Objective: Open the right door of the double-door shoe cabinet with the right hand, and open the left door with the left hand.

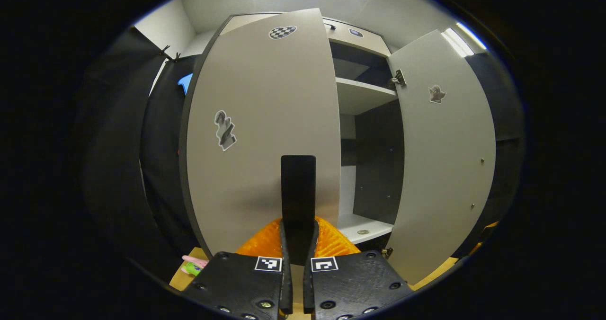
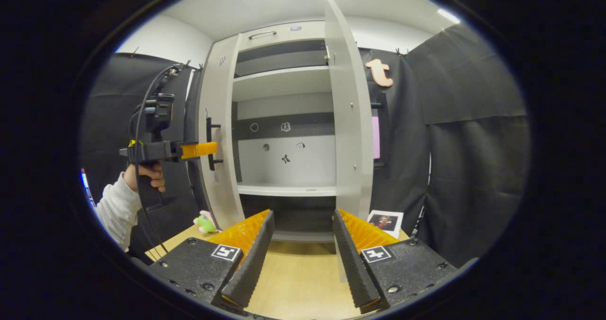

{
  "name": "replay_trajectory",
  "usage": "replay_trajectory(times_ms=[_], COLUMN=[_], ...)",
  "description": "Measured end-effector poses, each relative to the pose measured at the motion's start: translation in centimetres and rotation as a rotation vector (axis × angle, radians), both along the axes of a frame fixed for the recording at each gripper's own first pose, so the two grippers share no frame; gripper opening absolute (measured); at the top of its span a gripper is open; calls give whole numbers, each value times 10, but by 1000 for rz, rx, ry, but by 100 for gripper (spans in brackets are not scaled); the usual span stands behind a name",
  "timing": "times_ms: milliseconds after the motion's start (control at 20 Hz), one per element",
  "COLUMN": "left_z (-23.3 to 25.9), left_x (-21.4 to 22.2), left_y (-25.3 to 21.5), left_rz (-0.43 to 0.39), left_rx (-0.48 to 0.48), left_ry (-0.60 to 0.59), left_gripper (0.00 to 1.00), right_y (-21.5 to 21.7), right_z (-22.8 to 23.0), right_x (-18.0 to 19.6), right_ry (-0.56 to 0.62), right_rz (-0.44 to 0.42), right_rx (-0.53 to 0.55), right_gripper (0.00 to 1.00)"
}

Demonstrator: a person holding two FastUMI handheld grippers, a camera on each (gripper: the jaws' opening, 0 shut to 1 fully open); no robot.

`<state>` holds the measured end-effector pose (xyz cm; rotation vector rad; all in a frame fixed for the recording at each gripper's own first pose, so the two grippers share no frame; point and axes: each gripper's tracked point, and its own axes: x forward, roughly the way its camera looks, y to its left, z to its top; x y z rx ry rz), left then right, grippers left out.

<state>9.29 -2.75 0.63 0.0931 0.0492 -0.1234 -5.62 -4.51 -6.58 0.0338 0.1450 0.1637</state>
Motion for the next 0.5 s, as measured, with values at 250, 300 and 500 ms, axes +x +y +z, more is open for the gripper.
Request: replay_trajectory(times_ms=[250,300,500], left_z=[6,6,8], left_x=[-26,-30,-48], left_y=[18,24,44], left_rz=[22,27,45], left_rx=[39,36,33], left_ry=[-29,-25,-25], left_gripper=[8,8,8], right_y=[13,16,28], right_z=[5,6,8], right_x=[-1,0,7], right_ry=[-20,-24,-33], right_rz=[8,8,28], right_rx=[-12,-12,11], right_gripper=[79,83,83])
